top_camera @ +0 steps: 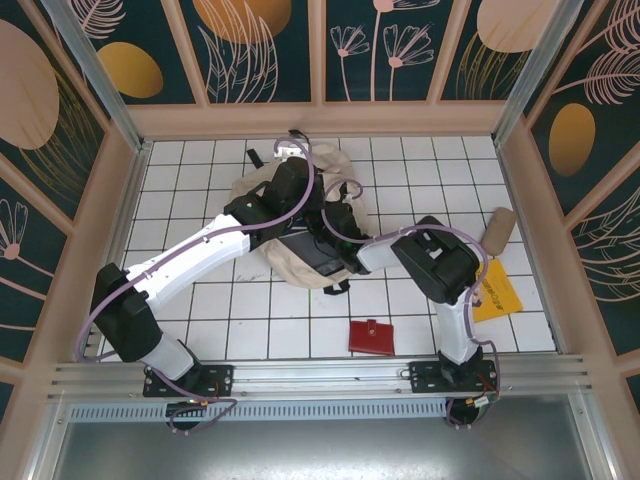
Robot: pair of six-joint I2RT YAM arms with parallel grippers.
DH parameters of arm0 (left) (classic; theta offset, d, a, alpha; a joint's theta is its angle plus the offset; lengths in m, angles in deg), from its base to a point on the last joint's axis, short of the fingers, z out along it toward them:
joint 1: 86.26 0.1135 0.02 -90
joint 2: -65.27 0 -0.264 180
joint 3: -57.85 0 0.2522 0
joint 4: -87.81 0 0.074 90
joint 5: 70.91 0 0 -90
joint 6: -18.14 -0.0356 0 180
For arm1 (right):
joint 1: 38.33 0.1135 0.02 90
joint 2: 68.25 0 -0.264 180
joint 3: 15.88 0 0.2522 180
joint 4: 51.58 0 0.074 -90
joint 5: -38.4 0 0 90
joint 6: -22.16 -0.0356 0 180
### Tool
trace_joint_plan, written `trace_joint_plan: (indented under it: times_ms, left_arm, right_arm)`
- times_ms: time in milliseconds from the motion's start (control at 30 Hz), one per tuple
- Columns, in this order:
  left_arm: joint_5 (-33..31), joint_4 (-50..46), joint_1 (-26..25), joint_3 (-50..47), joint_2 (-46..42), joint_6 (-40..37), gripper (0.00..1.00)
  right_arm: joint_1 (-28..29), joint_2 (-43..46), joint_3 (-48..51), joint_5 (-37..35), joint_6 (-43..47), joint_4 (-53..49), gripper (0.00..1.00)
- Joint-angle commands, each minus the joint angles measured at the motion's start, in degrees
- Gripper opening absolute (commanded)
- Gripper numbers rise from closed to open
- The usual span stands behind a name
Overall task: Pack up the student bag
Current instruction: Place the book in the student bag, then close the student bag at the top-center of the table.
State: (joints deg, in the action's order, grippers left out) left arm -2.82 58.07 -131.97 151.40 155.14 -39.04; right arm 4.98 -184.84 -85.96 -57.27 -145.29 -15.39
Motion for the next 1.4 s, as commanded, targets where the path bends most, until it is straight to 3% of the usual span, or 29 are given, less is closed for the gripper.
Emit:
trace_joint_plan:
  times_ms: [0, 200, 300, 433, 633, 800, 1000, 1100, 1200, 1333, 1367]
  left_arm:
    - [-1.0, 4.4, -0.1, -0.2, -1.7, -0.8, 0.0]
    - [-2.3, 3.6, 0.0, -0.1, -1.9, -0.8, 0.0]
    - [-3.0, 3.6, 0.0, 0.1, -1.9, -0.5, 0.0]
    - [-3.8, 3.6, 0.1, 0.5, -1.5, -0.6, 0.0]
    - [-3.2, 3.8, 0.2, 0.0, -0.7, -0.6, 0.0]
    - [-6.7, 3.9, 0.7, -1.4, -0.8, -0.5, 0.0]
    - [-7.4, 5.8, 3.7, -5.0, -3.3, 0.6, 0.0]
    - [-6.8, 5.3, 5.4, -5.7, -3.5, 0.3, 0.0]
    - [-6.3, 4.0, 7.4, -6.3, -3.4, 0.6, 0.0]
    - [-4.4, 3.2, 8.4, -7.1, -4.4, -0.8, 0.0]
    - [-2.1, 2.9, 8.4, -7.0, -4.6, -1.9, 0.09]
  right_arm:
    - [-0.2, -2.3, -2.9, -2.4, -2.1, 4.2, 0.05]
    - [0.2, 3.9, -0.5, -0.3, -0.2, -2.2, 0.51]
    - [-0.2, 8.6, 1.9, 1.5, -3.2, -9.0, 0.69]
    - [-0.2, 15.8, 7.5, 4.5, -8.0, -16.6, 0.82]
    - [0.2, 27.6, 12.8, 8.3, -1.2, -30.7, 0.84]
    - [2.6, 35.3, 15.3, 1.2, 3.6, -46.3, 0.82]
    - [2.3, 44.2, 15.2, -11.1, 9.5, -59.4, 0.82]
    - [0.8, 47.6, 14.9, -13.8, 13.9, -61.8, 0.82]
    - [-3.3, 49.6, 14.9, -13.4, 17.9, -64.5, 0.82]
    - [-14.1, 49.5, 14.9, -8.6, 23.4, -69.8, 0.81]
    - [-16.7, 49.7, 15.0, -8.0, 25.1, -70.9, 0.82]
